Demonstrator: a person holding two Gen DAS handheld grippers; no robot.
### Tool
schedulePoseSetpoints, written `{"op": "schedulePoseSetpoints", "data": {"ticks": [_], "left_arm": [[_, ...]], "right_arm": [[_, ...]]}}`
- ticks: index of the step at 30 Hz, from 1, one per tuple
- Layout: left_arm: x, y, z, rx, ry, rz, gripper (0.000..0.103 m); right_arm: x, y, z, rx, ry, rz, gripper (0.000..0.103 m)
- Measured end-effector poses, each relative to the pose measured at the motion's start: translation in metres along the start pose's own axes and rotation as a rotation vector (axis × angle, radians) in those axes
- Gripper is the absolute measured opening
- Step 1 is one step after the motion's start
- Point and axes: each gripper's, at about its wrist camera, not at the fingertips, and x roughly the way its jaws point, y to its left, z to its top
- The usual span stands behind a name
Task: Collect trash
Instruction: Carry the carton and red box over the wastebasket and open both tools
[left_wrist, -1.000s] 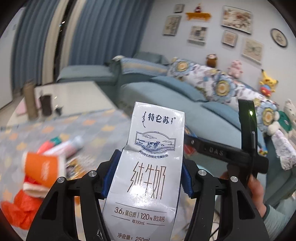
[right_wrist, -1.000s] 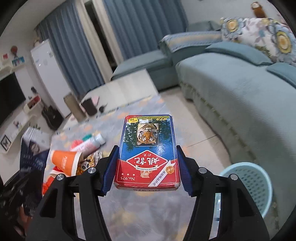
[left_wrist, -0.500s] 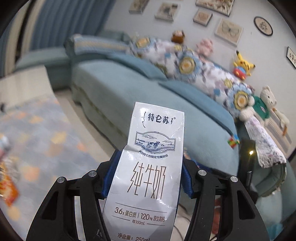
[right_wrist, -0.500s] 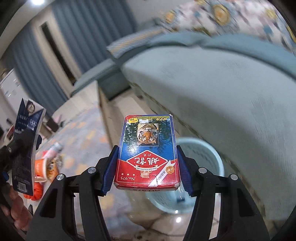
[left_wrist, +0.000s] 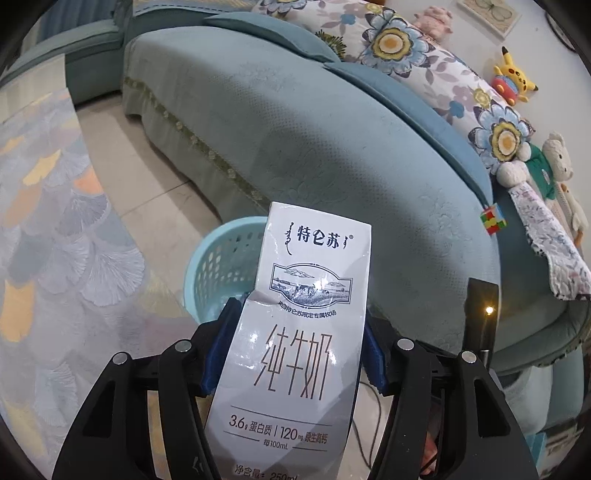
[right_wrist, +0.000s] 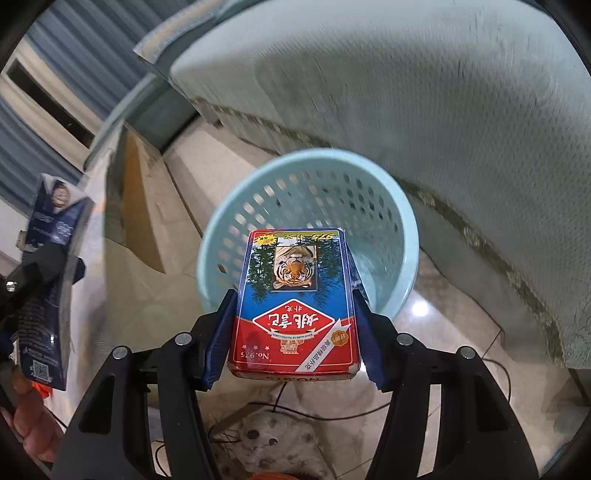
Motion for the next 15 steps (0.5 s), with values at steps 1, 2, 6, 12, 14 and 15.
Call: {"op": "schedulePoseSetpoints", "data": {"ticks": [1,2,6,12,14,15], "left_arm": [[0.0,0.001,-0.001,-0.001,0.002,0.005,0.066],[-0.001,0.003,-0.002,-0.002,0.0,0.005,0.068],[-0.007,0.013,-0.003,-0.02,-0.009,0.009,0.071],[-0.022,0.02,-0.002,-0.036,-0.037,0.018,0.071],[-0.031,0.021,-0.002,-0.037,-0.055,0.013,0.071],[-0.037,0.021,-0.001,-0.036,-0.066,0.013,0.071]], "right_arm": [[0.006,-0.002,0.0,0.002,0.01,-0.005,0.057],[0.011,-0.004,0.0,0.008,0.02,-0.01,0.057],[0.017,-0.01,-0.003,0.025,0.028,-0.011,0.057],[0.004,-0.002,0.004,-0.002,-0.017,0.004,0.057],[-0.004,0.002,0.005,-0.006,-0.035,0.008,0.058],[-0.007,0.003,0.005,-0.009,-0.043,0.009,0.058]]}}
